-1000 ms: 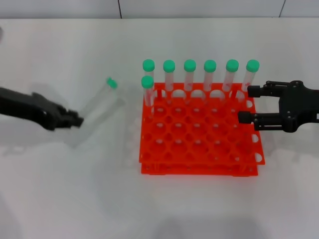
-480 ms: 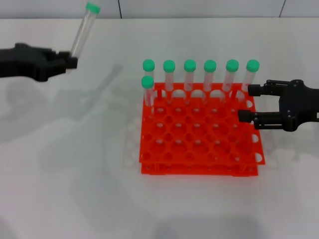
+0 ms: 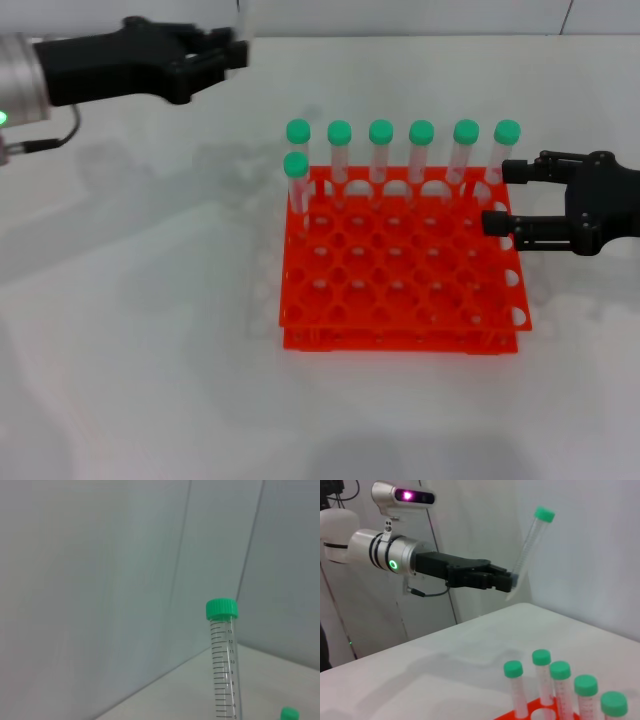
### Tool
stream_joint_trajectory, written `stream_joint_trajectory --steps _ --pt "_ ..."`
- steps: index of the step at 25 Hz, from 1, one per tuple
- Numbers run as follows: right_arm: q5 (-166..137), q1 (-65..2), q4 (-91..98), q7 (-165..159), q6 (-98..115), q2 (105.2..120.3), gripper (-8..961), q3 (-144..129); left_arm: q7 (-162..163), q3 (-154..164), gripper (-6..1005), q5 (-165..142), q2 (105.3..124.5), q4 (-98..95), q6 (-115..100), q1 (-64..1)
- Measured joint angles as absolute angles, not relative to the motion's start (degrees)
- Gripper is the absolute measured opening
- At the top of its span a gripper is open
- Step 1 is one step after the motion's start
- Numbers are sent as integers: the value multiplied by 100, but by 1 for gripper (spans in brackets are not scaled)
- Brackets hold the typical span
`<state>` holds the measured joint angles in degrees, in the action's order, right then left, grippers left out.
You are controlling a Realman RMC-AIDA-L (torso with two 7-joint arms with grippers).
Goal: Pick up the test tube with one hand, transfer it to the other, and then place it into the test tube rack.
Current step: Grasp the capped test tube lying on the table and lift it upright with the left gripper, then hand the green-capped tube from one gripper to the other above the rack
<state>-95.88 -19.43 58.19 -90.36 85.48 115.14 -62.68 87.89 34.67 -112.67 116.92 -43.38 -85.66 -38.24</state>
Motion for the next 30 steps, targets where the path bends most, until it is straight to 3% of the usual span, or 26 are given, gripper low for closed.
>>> stream_joint_trajectory --steps 11,30 --pt "-9593 -1942 5845 -9031 8679 11501 770 -5966 8396 3739 193 -11072 11763 -3771 -8584 -4322" --pt "-9591 -1970 5854 -9017 8641 11471 769 -5900 8021 4670 193 -10767 11888 -3499 -8665 -4373"
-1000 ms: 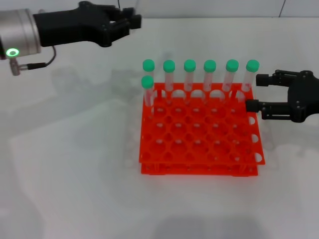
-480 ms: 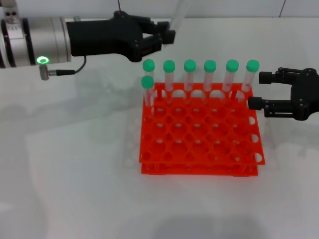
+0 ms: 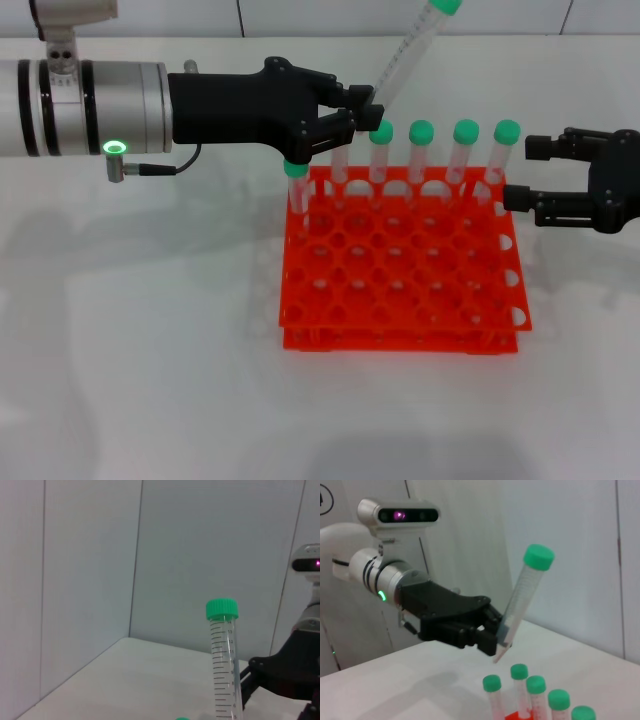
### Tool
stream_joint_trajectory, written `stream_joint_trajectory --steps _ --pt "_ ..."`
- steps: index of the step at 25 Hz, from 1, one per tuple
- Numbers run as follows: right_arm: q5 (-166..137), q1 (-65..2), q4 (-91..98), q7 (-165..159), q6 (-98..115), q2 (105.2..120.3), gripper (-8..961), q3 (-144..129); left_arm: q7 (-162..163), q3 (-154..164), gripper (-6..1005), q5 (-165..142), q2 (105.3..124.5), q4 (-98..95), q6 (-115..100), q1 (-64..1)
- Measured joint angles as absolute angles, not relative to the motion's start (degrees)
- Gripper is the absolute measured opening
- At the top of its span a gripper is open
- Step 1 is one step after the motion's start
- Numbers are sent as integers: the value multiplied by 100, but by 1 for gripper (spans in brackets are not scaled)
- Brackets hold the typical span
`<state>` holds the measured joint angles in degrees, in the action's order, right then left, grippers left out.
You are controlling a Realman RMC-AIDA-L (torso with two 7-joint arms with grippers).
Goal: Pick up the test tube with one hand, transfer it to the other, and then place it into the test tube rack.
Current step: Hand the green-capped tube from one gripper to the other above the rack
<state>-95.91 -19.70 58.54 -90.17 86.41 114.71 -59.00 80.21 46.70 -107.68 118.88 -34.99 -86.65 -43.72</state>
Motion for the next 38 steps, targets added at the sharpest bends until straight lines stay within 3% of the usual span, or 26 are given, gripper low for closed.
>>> stream_joint_trajectory --steps 21,38 --pt "-9595 -2237 5817 -9018 8616 11513 768 -5801 7832 4667 194 -10785 11838 -3455 -8714 -4054" --pt "-9588 -2294 5843 -9018 8568 11514 768 -5800 7812 4755 193 -11021 11839 -3121 -8563 -4377"
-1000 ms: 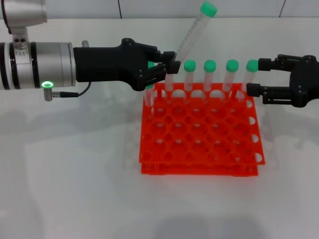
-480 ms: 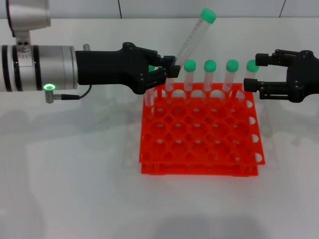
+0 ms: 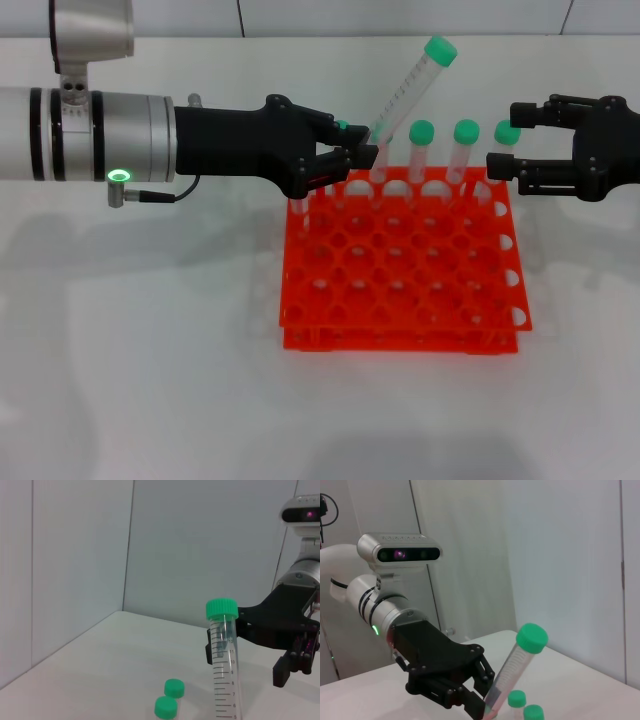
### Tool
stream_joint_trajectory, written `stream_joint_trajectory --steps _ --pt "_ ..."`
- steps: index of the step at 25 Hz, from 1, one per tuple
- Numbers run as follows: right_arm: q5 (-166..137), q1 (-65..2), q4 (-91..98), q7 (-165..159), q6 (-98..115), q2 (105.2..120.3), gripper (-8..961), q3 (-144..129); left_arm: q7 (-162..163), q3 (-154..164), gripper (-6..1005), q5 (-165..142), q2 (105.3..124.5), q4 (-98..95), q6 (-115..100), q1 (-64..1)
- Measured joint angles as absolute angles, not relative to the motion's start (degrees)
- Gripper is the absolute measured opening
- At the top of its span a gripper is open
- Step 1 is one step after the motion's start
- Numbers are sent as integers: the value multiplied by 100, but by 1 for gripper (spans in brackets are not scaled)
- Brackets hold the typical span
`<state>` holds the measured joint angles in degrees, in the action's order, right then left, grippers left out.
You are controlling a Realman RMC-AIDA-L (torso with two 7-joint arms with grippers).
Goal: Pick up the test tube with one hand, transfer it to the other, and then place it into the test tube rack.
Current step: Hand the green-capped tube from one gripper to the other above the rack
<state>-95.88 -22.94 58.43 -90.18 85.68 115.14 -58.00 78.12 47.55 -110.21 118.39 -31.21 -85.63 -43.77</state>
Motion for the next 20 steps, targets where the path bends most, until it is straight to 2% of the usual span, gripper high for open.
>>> stream_joint_trajectory --steps 20 --pt "-9347 -2303 5815 -9039 8579 11507 767 -5639 7819 4790 194 -11039 11830 -3101 -8507 -4384"
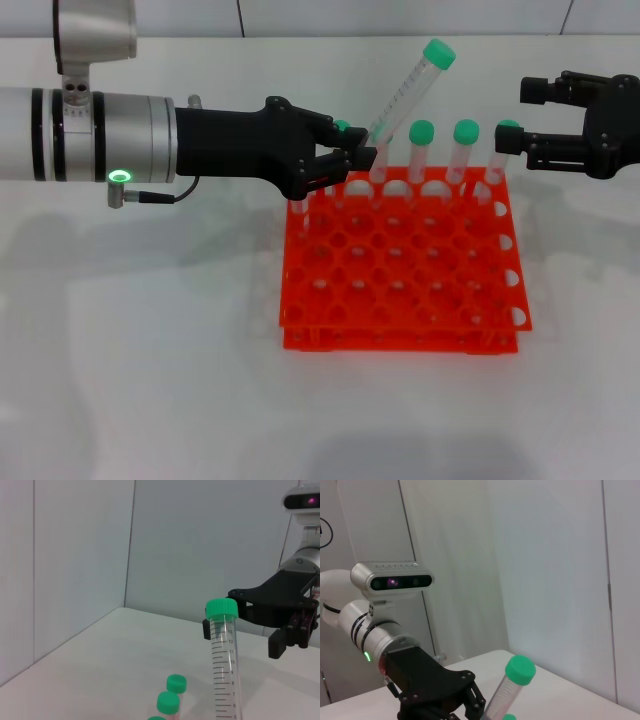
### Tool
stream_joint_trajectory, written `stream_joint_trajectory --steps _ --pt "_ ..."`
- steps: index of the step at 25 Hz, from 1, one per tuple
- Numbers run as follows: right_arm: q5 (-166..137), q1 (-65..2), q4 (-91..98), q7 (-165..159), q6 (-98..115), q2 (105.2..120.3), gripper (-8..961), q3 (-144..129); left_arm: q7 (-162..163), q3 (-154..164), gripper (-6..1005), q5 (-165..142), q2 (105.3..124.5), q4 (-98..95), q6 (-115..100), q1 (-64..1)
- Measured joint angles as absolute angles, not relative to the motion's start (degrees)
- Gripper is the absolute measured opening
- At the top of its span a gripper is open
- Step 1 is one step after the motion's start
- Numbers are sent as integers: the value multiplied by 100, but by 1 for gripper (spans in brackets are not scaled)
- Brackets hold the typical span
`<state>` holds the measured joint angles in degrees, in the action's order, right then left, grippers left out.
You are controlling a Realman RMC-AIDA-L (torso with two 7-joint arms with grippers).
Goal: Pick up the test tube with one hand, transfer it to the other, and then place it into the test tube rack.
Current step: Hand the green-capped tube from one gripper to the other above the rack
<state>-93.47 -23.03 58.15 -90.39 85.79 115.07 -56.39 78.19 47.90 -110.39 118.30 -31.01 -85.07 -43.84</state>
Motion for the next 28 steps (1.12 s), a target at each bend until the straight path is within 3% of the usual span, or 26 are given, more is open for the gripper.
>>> stream_joint_trajectory --steps 28 --pt "-9047 -2830 5484 -9047 8543 11549 767 -5790 7770 4790 193 -11048 11879 -3104 -8523 -4346"
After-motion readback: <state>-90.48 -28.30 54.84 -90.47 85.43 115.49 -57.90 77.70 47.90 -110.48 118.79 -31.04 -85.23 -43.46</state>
